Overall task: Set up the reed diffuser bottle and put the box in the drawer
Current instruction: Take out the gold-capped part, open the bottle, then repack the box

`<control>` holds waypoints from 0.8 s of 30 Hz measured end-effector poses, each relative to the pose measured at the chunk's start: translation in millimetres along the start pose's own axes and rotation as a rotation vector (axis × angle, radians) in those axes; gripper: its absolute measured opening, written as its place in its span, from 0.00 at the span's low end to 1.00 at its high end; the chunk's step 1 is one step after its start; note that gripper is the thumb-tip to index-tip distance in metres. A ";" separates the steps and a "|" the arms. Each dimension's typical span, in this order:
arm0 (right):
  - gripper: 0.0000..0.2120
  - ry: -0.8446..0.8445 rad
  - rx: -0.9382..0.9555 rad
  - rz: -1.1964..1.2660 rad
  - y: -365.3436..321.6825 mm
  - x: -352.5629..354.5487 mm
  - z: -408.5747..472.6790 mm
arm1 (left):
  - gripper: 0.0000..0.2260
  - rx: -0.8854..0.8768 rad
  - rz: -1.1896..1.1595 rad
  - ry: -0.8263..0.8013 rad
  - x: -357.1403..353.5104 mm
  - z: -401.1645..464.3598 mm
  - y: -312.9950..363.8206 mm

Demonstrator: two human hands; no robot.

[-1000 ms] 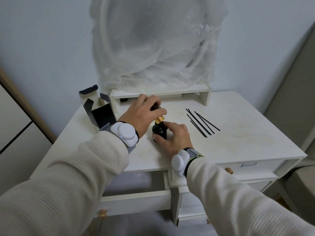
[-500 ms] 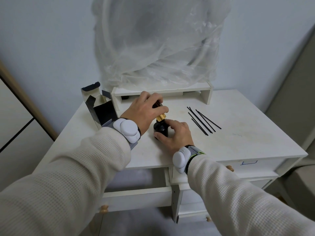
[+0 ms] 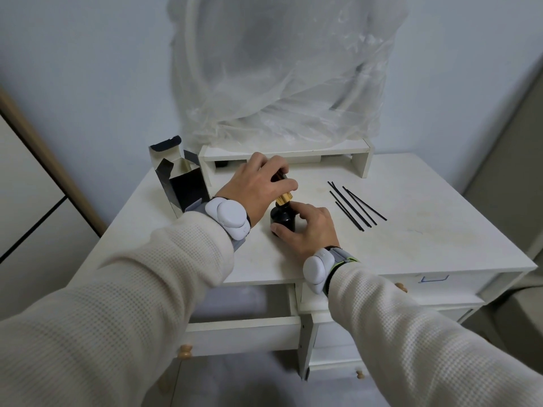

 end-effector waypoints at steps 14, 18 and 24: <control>0.23 0.025 0.034 -0.025 4.6 -0.7 4.2 | 0.29 0.010 -0.007 0.000 3.3 1.8 3.0; 0.24 0.030 0.034 -0.025 4.0 -2.8 5.3 | 0.29 0.011 0.011 0.003 5.4 0.8 2.4; 0.24 0.020 0.028 -0.036 4.1 -2.8 4.1 | 0.30 0.018 0.019 -0.040 7.7 1.0 3.7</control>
Point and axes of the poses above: each hand's wrist, its own z-axis towards the middle knuckle, its own x-axis out of the back of the hand, y = z × x, the point moved 3 cm from there along z, towards the middle knuckle
